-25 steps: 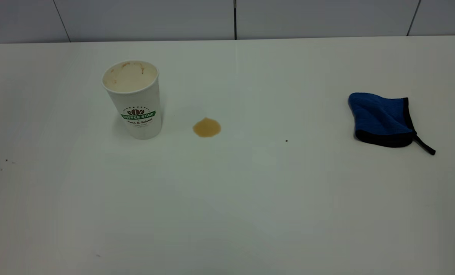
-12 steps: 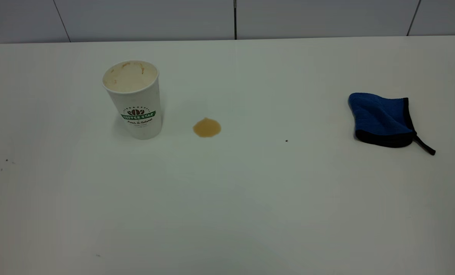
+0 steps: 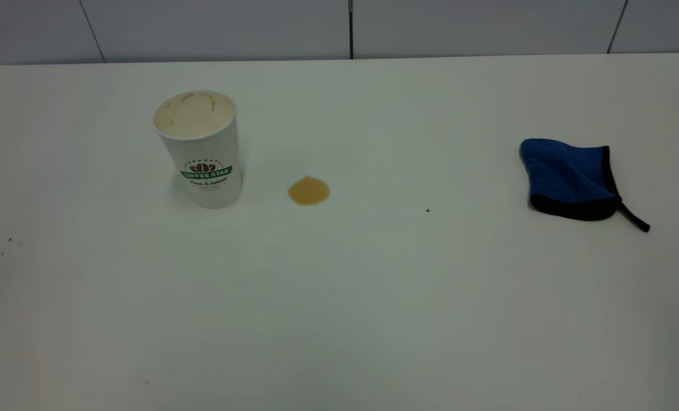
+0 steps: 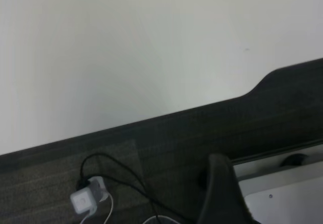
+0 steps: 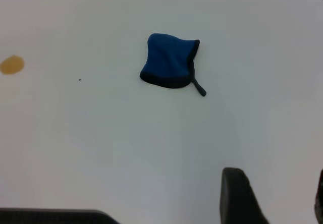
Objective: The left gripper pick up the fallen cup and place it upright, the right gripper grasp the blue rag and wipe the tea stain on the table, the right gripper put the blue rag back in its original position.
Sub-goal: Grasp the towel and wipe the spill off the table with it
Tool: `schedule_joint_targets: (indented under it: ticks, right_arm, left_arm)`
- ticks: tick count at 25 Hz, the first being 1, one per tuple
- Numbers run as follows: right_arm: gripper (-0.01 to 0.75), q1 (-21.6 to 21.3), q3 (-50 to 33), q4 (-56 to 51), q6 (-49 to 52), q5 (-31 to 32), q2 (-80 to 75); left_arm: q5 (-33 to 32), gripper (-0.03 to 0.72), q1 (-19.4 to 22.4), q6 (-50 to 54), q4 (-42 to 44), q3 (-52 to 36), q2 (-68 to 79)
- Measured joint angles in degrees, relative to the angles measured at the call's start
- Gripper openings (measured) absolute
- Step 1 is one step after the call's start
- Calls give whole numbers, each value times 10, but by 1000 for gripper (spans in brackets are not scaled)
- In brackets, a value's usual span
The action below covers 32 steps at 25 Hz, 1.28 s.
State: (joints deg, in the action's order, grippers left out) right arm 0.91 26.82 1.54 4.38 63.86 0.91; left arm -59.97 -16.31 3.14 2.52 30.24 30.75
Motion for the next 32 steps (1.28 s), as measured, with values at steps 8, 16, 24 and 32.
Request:
schedule_joint_targets:
  ticks: [8,16,24,32]
  right_arm:
    - [404,0,0,0,0,0,0]
    - [404,0,0,0,0,0,0]
    - [404,0,0,0,0,0,0]
    - [404,0,0,0,0,0,0]
  left_arm:
    - [13,524,0,0,-25,-11,-26]
    - [-27,524,0,-5,-33,-24,-26]
    - [-27,524,0,-9,-33,-24,-26]
    - [-27,524,49,-9,-34,-24,-52]
